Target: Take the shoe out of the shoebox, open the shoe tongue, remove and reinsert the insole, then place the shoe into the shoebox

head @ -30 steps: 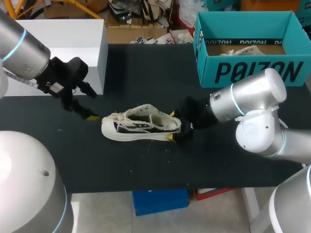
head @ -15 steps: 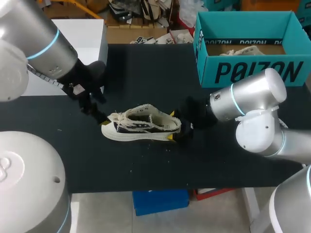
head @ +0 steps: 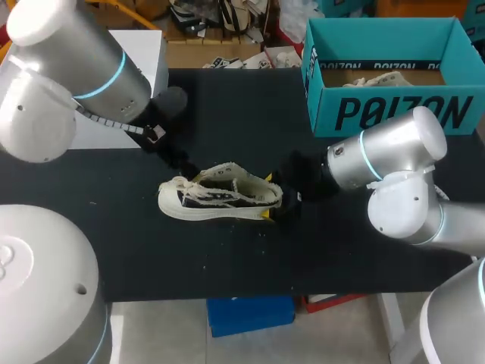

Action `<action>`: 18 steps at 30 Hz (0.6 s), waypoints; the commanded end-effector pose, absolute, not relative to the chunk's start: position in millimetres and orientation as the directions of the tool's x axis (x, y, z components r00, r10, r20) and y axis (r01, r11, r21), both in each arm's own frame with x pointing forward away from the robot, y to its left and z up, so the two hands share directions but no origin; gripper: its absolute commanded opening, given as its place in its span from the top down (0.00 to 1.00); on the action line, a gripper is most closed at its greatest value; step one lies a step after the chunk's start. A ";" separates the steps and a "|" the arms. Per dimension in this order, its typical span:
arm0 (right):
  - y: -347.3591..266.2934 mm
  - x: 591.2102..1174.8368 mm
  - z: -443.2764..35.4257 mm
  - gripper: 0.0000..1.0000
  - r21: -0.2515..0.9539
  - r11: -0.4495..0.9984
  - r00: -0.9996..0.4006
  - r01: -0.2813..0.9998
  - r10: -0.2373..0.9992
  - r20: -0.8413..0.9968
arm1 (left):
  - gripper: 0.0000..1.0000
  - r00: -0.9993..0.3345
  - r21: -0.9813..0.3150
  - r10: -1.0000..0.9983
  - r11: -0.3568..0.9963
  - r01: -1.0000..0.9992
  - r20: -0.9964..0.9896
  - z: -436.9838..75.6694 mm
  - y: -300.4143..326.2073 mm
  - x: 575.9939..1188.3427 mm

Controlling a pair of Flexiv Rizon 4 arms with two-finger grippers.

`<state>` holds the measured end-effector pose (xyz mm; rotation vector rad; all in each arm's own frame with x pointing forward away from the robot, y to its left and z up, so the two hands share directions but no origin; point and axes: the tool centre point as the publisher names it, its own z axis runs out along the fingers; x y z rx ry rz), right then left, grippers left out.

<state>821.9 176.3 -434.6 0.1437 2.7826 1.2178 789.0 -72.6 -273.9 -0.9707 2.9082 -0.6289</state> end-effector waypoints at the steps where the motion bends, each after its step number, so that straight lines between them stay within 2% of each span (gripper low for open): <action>1: 177.1 822.1 -437.3 1.00 0.735 0.677 -0.990 0.047 0.129 -0.055 | 0.00 -0.357 -0.159 -0.919 0.332 -0.930 0.169 -286.6 -99.8 809.9; 12: 177.1 822.1 -437.3 1.00 0.735 0.677 -0.990 0.047 0.129 -0.055 | 0.00 -0.357 -0.159 -0.919 0.332 -0.930 0.169 -286.6 -99.8 809.9; 16: 177.1 822.1 -437.3 1.00 0.735 0.677 -0.990 0.047 0.129 -0.055 | 0.00 -0.255 -0.154 -0.953 0.230 -0.961 0.164 -288.2 -117.1 813.1; 18: 177.1 822.1 -437.3 1.00 0.735 0.677 -0.990 0.047 0.129 -0.055 | 0.00 -0.253 -0.109 -0.955 0.238 -0.965 0.155 -287.3 -125.1 810.9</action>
